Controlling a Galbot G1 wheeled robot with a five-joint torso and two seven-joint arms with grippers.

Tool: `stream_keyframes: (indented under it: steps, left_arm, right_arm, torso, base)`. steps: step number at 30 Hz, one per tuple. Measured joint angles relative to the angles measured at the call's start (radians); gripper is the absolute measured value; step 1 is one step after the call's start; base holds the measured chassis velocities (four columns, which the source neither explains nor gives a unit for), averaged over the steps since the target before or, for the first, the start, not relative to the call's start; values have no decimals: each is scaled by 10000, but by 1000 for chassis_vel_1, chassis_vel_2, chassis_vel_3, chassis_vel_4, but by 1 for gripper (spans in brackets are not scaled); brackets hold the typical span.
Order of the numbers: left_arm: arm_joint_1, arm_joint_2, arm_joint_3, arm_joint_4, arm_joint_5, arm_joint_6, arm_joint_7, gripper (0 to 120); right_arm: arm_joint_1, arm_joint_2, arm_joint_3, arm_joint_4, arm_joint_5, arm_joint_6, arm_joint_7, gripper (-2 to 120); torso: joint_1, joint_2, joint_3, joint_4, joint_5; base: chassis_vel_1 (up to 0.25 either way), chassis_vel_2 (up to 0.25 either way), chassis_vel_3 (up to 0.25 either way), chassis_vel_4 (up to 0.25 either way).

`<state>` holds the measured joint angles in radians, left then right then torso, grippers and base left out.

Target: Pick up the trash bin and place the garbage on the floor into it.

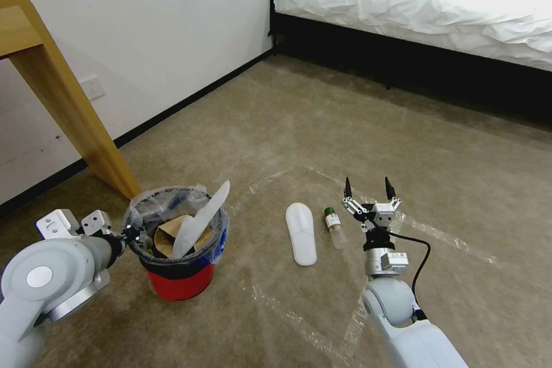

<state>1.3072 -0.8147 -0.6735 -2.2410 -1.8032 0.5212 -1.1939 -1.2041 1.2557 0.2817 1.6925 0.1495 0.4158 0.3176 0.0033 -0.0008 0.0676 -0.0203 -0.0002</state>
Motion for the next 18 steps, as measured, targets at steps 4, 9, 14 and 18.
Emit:
stream_keyframes:
  steps: [4, 9, 14, 18]
  left_arm:
    - [2, 2, 0, 0, 3, 5, 10, 4]
    - [3, -30, 25, 0, 40, 18, 46, 4]
    - [5, -31, 27, 4, 61, 18, 56, 4]
    - [0, -4, 27, 17, 62, 14, 64, 4]
  right_arm:
    - [-15, 3, 10, 0, -4, 0, -1, 100]
    - [-7, 0, 15, 1, -12, 57, -1, 100]
    - [46, -14, 14, -58, -37, 216, -10, 100]
    - [139, -24, 13, -134, -69, 297, -9, 100]
  torso:
    - [0, 0, 0, 0, -1]
    - [1, 0, 0, -1, 0]
    - [1, 0, 2, -1, -1]
    - [1, 0, 1, 0, 0]
  base:
    - [-123, 124, 117, -130]
    - [-127, 126, 122, -114]
    - [-87, 93, 81, -84]
    - [0, 0, 0, 0]
